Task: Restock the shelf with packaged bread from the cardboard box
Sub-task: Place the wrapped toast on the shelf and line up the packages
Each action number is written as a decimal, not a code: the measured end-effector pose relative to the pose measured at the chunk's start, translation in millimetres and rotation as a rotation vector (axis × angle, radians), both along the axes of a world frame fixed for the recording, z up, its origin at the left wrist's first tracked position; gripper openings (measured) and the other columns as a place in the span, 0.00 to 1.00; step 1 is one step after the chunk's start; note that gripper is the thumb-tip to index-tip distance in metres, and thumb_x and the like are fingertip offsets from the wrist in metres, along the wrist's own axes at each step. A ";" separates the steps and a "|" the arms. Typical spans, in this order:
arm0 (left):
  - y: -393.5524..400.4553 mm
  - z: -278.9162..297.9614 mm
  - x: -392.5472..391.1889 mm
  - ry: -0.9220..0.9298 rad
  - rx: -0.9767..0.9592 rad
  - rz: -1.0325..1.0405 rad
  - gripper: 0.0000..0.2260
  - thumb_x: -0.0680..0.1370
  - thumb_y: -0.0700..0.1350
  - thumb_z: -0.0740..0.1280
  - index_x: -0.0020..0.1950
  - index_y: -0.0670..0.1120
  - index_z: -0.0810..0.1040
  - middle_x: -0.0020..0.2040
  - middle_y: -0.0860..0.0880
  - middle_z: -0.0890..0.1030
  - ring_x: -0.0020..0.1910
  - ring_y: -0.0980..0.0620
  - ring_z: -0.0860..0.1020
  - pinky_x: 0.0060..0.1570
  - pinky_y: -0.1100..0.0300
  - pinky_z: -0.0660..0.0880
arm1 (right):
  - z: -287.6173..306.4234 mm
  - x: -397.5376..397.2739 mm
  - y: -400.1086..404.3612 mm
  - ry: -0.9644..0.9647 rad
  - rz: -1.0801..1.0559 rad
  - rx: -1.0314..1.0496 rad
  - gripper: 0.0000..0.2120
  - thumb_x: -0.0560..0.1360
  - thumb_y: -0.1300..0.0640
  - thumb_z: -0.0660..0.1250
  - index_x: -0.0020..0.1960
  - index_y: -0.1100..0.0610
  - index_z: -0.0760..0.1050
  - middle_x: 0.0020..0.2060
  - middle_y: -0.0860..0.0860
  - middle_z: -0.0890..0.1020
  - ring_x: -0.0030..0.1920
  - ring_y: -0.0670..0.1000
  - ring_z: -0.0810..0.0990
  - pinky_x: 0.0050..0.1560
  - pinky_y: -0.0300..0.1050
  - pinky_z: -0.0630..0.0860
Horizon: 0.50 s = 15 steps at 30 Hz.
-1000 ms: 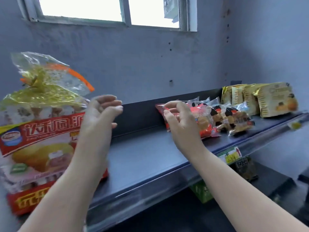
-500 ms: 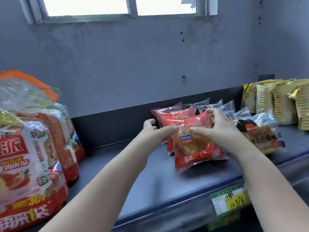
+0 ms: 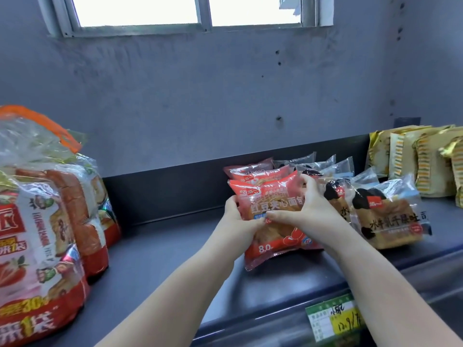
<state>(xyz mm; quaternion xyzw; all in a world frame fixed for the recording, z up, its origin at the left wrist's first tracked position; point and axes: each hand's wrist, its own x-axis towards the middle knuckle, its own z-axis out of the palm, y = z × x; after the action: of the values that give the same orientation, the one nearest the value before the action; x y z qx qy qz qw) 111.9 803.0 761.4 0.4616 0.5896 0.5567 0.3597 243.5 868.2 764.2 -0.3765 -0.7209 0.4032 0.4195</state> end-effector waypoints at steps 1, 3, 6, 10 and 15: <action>0.2 0.2 0.7 -0.018 0.007 -0.006 0.27 0.75 0.34 0.67 0.70 0.46 0.61 0.57 0.48 0.78 0.49 0.52 0.79 0.39 0.67 0.79 | -1.0 1.0 3.3 0.024 0.001 -0.021 0.49 0.65 0.55 0.78 0.75 0.50 0.50 0.62 0.45 0.69 0.61 0.47 0.70 0.66 0.49 0.70; 2.9 -0.2 0.7 -0.034 -0.008 -0.002 0.28 0.74 0.34 0.68 0.70 0.47 0.60 0.59 0.47 0.77 0.51 0.51 0.79 0.38 0.66 0.79 | -1.1 3.8 7.5 0.059 0.009 -0.074 0.49 0.65 0.56 0.77 0.75 0.50 0.50 0.59 0.46 0.71 0.59 0.48 0.72 0.66 0.51 0.70; 12.0 2.4 1.0 -0.086 -0.026 0.057 0.29 0.73 0.43 0.71 0.70 0.47 0.61 0.58 0.49 0.78 0.49 0.55 0.79 0.42 0.62 0.76 | 3.0 8.4 14.9 0.120 0.054 -0.167 0.43 0.70 0.55 0.73 0.75 0.52 0.51 0.52 0.43 0.73 0.53 0.47 0.75 0.58 0.46 0.71; 21.0 6.7 4.6 -0.285 -0.091 0.088 0.24 0.71 0.57 0.68 0.62 0.45 0.74 0.50 0.46 0.84 0.43 0.51 0.83 0.43 0.58 0.80 | 8.1 5.0 32.3 0.115 0.037 -0.305 0.33 0.72 0.44 0.68 0.71 0.55 0.61 0.62 0.53 0.74 0.61 0.55 0.73 0.64 0.56 0.70; 29.4 5.9 12.3 -0.446 -0.088 0.010 0.19 0.76 0.60 0.60 0.44 0.47 0.81 0.35 0.47 0.85 0.32 0.48 0.84 0.39 0.56 0.80 | 10.7 -1.2 47.1 0.226 0.115 -0.474 0.15 0.78 0.45 0.59 0.49 0.54 0.77 0.39 0.51 0.84 0.45 0.52 0.82 0.47 0.48 0.77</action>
<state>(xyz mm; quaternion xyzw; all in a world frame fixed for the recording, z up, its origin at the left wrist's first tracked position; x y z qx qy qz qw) 124.3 832.4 767.3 0.3079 0.5215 0.6205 0.4983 242.3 915.3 774.9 -0.3752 -0.5753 0.6233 0.3738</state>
